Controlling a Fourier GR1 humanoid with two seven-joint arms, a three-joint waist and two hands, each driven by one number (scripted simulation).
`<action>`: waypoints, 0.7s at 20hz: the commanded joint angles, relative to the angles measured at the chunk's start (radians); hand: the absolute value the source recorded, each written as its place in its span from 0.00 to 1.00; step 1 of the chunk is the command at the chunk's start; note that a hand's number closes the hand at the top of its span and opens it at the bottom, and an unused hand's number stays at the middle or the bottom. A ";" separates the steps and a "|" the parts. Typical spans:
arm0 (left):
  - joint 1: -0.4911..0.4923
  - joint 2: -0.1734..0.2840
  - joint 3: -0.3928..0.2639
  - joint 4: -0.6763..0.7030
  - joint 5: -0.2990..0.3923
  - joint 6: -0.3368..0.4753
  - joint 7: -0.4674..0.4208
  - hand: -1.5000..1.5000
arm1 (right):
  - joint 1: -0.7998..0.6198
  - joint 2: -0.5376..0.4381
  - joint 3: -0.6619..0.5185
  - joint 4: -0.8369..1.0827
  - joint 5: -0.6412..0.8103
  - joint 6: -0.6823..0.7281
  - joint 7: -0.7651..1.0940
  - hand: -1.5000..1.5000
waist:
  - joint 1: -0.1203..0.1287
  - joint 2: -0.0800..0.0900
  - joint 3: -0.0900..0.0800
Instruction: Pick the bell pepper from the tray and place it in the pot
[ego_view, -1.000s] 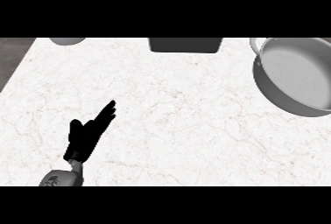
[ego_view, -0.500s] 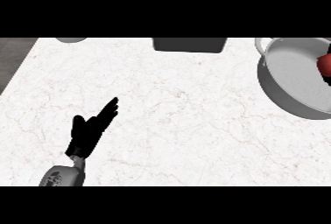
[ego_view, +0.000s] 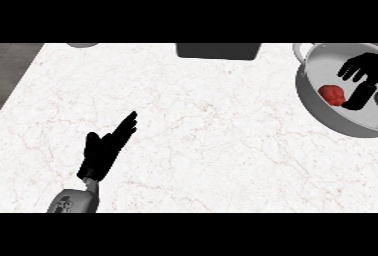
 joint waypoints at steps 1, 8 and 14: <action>0.035 0.010 0.003 -0.011 -0.006 -0.004 -0.010 0.50 | -0.044 0.054 -0.030 0.098 0.002 -0.001 -0.015 0.00 | -0.005 -0.001 0.001; 0.006 -0.005 0.011 -0.010 -0.006 0.017 -0.010 0.50 | -0.033 0.096 -0.313 -0.008 -0.279 -0.229 -0.205 0.00 | -0.026 -0.006 0.004; 0.006 0.012 0.020 0.018 -0.002 -0.003 -0.016 0.50 | -0.083 0.008 -0.511 -0.012 -0.440 -0.346 -0.224 0.00 | -0.028 -0.004 0.002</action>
